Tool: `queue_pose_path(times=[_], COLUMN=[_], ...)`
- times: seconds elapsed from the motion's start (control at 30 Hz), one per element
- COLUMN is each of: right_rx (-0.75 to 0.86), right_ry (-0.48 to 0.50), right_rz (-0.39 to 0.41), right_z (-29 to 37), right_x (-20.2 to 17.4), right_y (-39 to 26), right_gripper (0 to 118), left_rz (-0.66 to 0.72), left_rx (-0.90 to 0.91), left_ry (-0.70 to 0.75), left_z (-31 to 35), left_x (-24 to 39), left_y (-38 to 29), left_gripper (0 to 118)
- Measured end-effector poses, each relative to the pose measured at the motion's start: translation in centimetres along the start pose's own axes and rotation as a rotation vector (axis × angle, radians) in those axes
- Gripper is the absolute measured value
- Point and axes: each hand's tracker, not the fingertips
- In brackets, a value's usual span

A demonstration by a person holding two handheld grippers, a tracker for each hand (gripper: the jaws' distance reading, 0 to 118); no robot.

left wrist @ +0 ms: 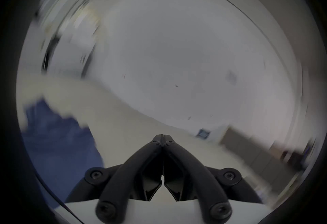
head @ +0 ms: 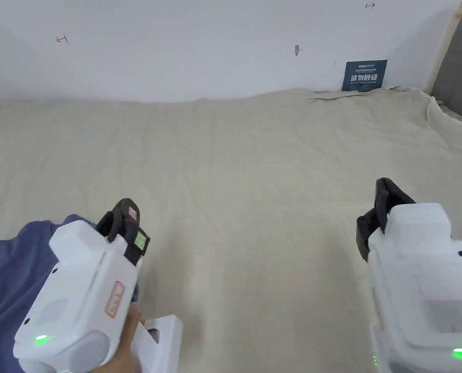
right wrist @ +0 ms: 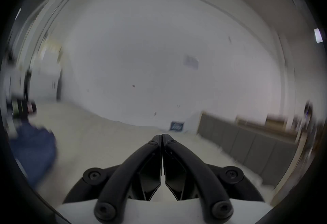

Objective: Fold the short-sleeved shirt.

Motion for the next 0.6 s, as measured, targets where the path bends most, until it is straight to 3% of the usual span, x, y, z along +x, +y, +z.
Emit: queue_pose_path(times=[0.07, 0.13, 0.6], right_rx=[-0.02, -0.024, -0.027], right_ry=[0.014, 0.023, 0.037], right_rz=[-0.117, -0.148, -0.095], right_z=[-0.1, -0.2, 0.6], right_x=[0.8, 1.2, 0.5], right_y=[-0.2, -0.5, -0.3], right_gripper=[0, 0, 0], left_rz=[-0.212, -0.333, -0.222], left_rx=[0.027, 0.037, 0.015], left_ry=[-0.002, 0.017, 0.02], left_z=[0.1, -0.1, 0.0], left_x=[1.6, 2.2, 1.5], left_y=[-0.8, -1.7, -1.9], left_gripper=[0, 0, 0])
